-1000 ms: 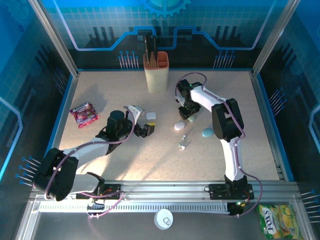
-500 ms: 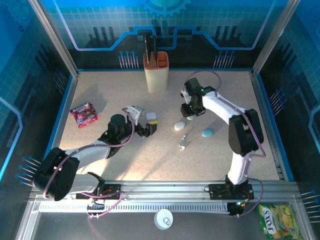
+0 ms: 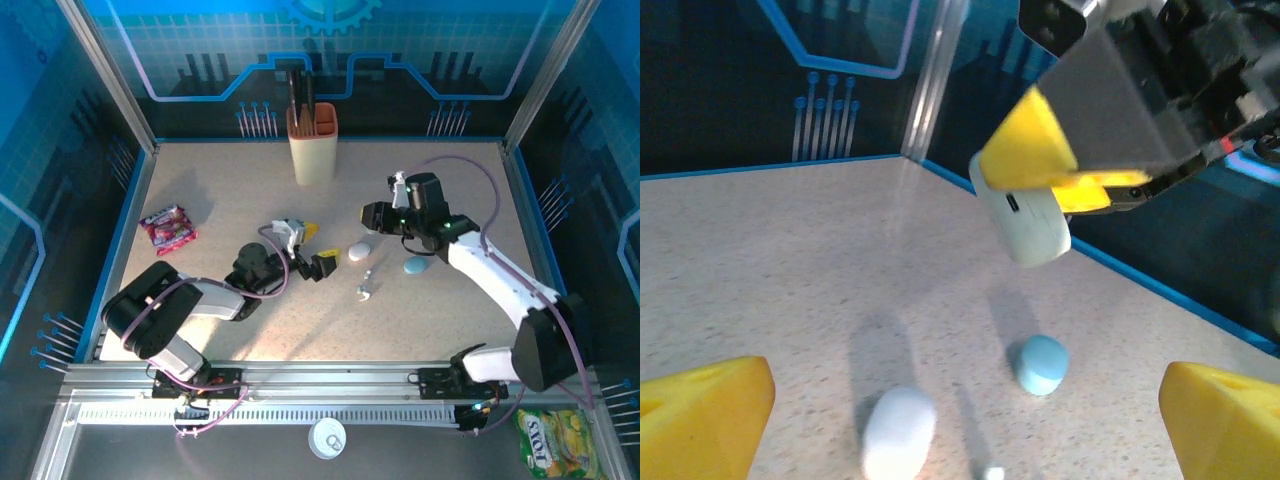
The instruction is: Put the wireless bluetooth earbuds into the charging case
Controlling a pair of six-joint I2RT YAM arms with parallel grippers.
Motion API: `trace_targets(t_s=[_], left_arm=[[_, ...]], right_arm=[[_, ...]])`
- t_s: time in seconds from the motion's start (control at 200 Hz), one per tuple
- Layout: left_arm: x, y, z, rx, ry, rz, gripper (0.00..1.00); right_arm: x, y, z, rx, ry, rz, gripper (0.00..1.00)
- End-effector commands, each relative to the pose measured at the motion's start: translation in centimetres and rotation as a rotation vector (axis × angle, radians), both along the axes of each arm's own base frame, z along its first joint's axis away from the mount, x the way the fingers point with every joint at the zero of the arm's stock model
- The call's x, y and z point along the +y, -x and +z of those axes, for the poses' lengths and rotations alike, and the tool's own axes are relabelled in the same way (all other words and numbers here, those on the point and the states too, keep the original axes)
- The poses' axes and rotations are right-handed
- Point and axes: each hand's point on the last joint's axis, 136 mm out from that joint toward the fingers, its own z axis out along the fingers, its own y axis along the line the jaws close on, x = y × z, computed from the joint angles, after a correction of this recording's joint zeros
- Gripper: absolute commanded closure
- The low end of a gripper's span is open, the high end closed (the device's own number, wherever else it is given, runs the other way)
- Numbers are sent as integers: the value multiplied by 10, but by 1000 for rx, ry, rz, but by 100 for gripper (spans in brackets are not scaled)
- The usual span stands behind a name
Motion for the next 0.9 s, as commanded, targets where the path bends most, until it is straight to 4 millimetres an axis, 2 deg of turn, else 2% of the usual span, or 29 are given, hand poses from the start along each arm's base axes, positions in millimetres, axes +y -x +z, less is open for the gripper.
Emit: trace_targets(t_s=[0.0, 0.04, 0.055, 0.285, 0.41, 0.61, 0.76, 0.895], left_arm=[[-20, 0, 38, -107, 95, -16, 1], [-26, 0, 39, -120, 91, -9, 1], [-29, 0, 40, -125, 91, -6, 1], [-68, 0, 55, -197, 94, -40, 2], [-75, -9, 59, -208, 101, -6, 15], [-77, -16, 68, -261, 92, 23, 34], [-80, -16, 66, -259, 87, 12, 56], [-81, -13, 64, -250, 89, -6, 70]], right_arm=[[9, 5, 42, -80, -225, -12, 66], [8, 8, 53, -102, -266, -20, 67], [7, 10, 46, -88, -269, -24, 67], [6, 24, 61, -82, -429, -39, 67], [8, 26, 63, -62, -494, -31, 67], [8, 27, 58, -53, -500, -26, 67], [8, 26, 53, -46, -490, -22, 67], [9, 26, 48, -31, -473, -18, 66]])
